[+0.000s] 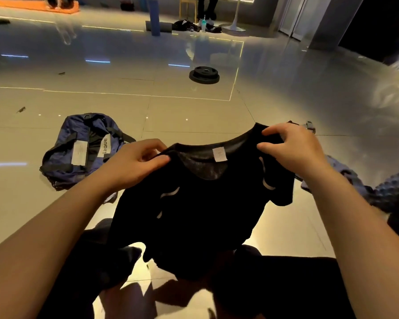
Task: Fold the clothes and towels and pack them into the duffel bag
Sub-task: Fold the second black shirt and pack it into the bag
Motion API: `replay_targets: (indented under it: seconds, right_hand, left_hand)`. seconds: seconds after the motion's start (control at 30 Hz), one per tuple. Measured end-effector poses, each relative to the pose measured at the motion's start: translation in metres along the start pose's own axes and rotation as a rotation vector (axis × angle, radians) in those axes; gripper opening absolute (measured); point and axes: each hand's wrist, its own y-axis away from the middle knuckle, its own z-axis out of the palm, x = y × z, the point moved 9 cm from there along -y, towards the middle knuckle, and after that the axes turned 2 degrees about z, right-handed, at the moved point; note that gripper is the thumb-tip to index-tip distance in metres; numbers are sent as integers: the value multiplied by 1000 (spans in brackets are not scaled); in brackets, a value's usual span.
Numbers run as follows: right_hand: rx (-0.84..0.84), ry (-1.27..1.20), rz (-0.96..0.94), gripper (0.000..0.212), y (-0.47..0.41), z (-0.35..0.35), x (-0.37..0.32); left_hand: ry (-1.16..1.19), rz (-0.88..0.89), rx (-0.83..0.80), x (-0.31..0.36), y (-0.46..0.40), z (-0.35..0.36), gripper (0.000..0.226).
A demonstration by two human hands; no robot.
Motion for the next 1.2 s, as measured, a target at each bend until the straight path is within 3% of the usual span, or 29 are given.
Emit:
replay_targets:
  seconds: [0.13, 0.3, 0.37, 0.5, 0.7, 0.97, 1.2]
  right_hand:
    - [-170, -272, -78, 29, 19, 28, -42]
    - [-332, -458, -200, 42, 37, 67, -93]
    - [-415, -498, -244, 43, 40, 79, -104]
    - [-599, -618, -263, 21, 44, 89, -114]
    - [-441, -515, -232, 5, 32, 76, -98]
    - [-340, -524, -203, 9, 21, 59, -92]
    - [-351, -453, -213, 5, 19, 63, -95]
  left_hand:
    - [-39, 67, 68, 14, -3, 4, 25]
    - [39, 148, 33, 42, 1, 14, 28]
    - [25, 158, 19, 48, 3, 17, 21]
    - [3, 159, 14, 50, 3, 18, 5]
    - [1, 97, -109, 33, 11, 15, 40]
    - [197, 90, -223, 33, 21, 31, 31]
    - [43, 138, -230, 32, 18, 24, 35]
